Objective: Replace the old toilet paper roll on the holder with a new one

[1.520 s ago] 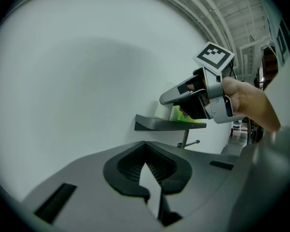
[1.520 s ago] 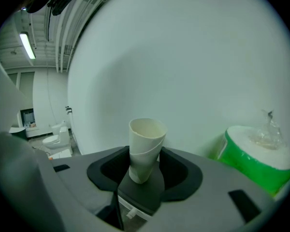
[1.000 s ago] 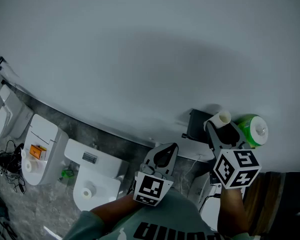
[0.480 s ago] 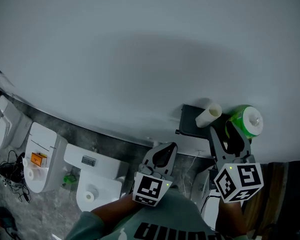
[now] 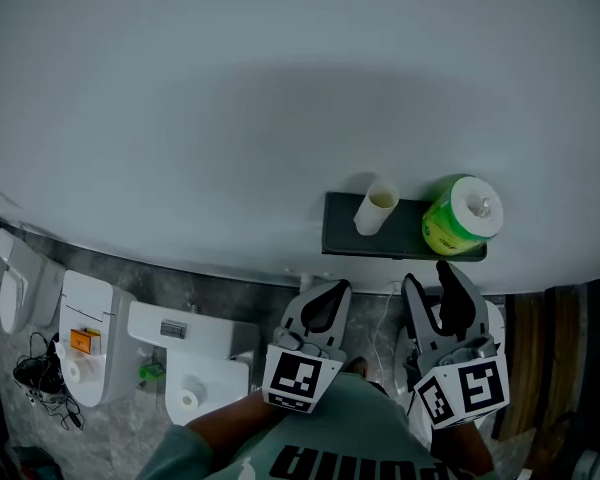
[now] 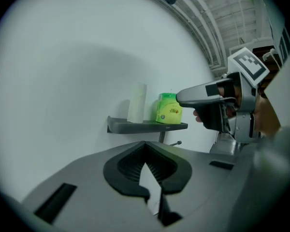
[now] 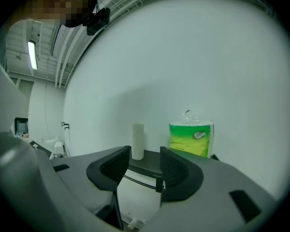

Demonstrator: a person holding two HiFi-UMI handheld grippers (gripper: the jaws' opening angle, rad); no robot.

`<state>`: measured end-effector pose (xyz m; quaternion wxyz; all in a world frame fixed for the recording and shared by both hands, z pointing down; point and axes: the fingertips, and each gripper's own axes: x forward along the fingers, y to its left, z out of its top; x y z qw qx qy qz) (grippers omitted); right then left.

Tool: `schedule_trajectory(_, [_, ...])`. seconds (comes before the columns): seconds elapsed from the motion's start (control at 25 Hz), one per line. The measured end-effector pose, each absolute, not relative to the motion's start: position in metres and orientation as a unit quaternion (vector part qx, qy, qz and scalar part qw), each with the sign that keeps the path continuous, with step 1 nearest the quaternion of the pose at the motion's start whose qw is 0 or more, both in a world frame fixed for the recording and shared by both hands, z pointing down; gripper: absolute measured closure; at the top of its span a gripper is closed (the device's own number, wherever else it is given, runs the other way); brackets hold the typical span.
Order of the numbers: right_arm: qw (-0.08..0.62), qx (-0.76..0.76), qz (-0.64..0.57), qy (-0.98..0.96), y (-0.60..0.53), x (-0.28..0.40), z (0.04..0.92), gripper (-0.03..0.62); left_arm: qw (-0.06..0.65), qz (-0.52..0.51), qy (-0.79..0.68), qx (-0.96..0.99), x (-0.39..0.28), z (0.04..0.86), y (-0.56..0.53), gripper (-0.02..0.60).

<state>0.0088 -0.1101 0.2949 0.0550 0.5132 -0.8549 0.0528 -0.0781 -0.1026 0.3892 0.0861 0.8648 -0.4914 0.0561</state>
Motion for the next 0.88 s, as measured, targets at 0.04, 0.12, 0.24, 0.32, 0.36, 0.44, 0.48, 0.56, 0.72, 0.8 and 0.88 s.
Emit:
schedule_trajectory(0.04, [0.052, 0.511, 0.058, -0.856, -0.106, 0.012, 0.299, 0.389, 0.085, 0.057, -0.489, 0.866, -0.075, 0.389, -0.102, 0.578])
schedule_trajectory(0.12, [0.042, 0.511, 0.070, -0.856, -0.098, 0.020, 0.307, 0.409, 0.083, 0.059, -0.486, 0.868, -0.067, 0.387, -0.100, 0.577])
schedule_trajectory(0.24, [0.033, 0.524, 0.080, -0.847, -0.090, 0.036, 0.317, 0.491, 0.070, 0.054, -0.486, 0.869, -0.057, 0.383, -0.099, 0.577])
schedule_trajectory(0.32, [0.035, 0.532, 0.084, -0.842, -0.087, 0.046, 0.325, 0.518, 0.062, 0.054, -0.486, 0.870, -0.050, 0.382, -0.097, 0.578])
schedule_trajectory(0.36, [0.037, 0.535, 0.084, -0.840, -0.085, 0.051, 0.329, 0.528, 0.062, 0.058, -0.485, 0.870, -0.047, 0.382, -0.096, 0.578])
schedule_trajectory(0.44, [0.042, 0.541, 0.086, -0.836, -0.082, 0.059, 0.339, 0.543, 0.065, 0.065, -0.483, 0.871, -0.040, 0.384, -0.093, 0.577])
schedule_trajectory(0.48, [0.043, 0.543, 0.088, -0.834, -0.080, 0.064, 0.343, 0.550, 0.063, 0.066, -0.483, 0.871, -0.036, 0.385, -0.092, 0.577])
schedule_trajectory(0.56, [0.045, 0.547, 0.093, -0.831, -0.076, 0.071, 0.350, 0.557, 0.063, 0.068, -0.482, 0.871, -0.030, 0.386, -0.088, 0.577])
schedule_trajectory(0.72, [0.051, 0.549, 0.096, -0.828, -0.068, 0.079, 0.361, 0.568, 0.064, 0.067, -0.483, 0.870, -0.022, 0.388, -0.084, 0.578])
schedule_trajectory(0.8, [0.055, 0.549, 0.098, -0.828, -0.065, 0.080, 0.366, 0.571, 0.064, 0.070, -0.482, 0.871, -0.018, 0.390, -0.082, 0.577])
schedule_trajectory(0.88, [0.059, 0.549, 0.099, -0.828, -0.062, 0.082, 0.371, 0.574, 0.059, 0.068, -0.481, 0.872, -0.014, 0.391, -0.081, 0.577])
